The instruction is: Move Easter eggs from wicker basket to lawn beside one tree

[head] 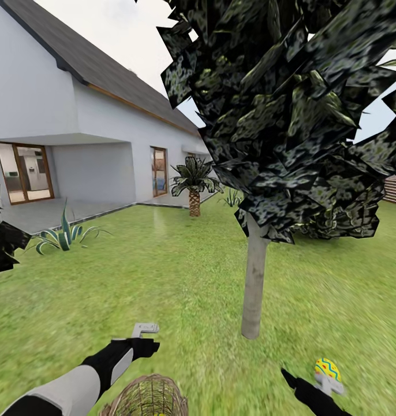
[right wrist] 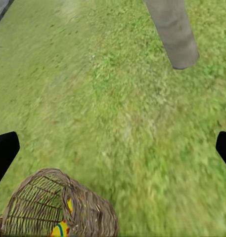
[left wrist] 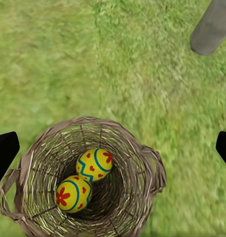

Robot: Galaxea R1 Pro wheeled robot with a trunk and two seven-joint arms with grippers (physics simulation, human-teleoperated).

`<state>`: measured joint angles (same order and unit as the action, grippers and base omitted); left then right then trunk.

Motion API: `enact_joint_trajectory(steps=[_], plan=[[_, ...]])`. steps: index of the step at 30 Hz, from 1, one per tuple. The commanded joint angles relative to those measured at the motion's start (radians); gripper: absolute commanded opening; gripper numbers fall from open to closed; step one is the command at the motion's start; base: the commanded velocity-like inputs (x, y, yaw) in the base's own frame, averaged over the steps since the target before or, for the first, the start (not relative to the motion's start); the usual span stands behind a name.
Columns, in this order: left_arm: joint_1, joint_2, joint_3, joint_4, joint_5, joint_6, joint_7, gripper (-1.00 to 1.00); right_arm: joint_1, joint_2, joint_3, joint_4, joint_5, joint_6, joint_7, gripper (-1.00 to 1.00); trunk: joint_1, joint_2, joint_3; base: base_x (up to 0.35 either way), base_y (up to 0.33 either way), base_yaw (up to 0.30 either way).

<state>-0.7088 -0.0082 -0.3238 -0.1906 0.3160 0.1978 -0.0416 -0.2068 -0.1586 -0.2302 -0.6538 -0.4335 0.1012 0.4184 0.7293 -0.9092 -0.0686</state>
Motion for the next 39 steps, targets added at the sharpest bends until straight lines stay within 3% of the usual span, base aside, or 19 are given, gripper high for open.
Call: enact_joint_trajectory(steps=[1,6,18,23,25,30,39], plan=[[0.003,0.000,-0.007,-0.001,0.009,0.004,0.000,1.00,0.029,0.002,-0.022,-0.043,-0.011,0.010,0.028,1.00,0.004,-0.008,-0.005,0.000,0.000,0.000],[0.008,0.001,-0.006,-0.001,0.008,0.005,0.001,1.00,0.087,0.008,-0.084,-0.136,-0.011,0.012,0.060,1.00,0.023,-0.043,-0.020,0.000,0.000,0.000],[0.009,0.005,-0.003,0.000,0.011,0.014,0.002,1.00,0.121,0.010,-0.103,-0.214,-0.013,0.016,0.111,1.00,0.069,-0.127,-0.058,0.000,0.000,0.000],[0.009,0.006,-0.003,0.000,0.011,0.017,0.002,1.00,0.226,0.018,-0.102,-0.382,-0.014,0.023,0.145,1.00,0.089,-0.162,-0.074,0.000,0.000,0.000],[0.009,0.006,-0.003,0.000,0.011,0.017,0.002,1.00,0.272,0.035,-0.102,-0.467,-0.014,0.037,0.151,1.00,0.096,-0.176,-0.080,0.000,0.000,0.000],[0.009,0.006,-0.003,0.000,0.011,0.017,0.002,1.00,0.310,0.064,-0.109,-0.568,-0.012,0.099,0.155,1.00,0.115,-0.211,-0.096,0.000,0.000,0.000],[0.009,0.004,-0.003,0.000,0.011,0.017,0.002,1.00,0.322,0.072,-0.216,-0.599,-0.011,0.177,0.161,1.00,0.150,-0.274,-0.124,0.000,0.000,0.000]])
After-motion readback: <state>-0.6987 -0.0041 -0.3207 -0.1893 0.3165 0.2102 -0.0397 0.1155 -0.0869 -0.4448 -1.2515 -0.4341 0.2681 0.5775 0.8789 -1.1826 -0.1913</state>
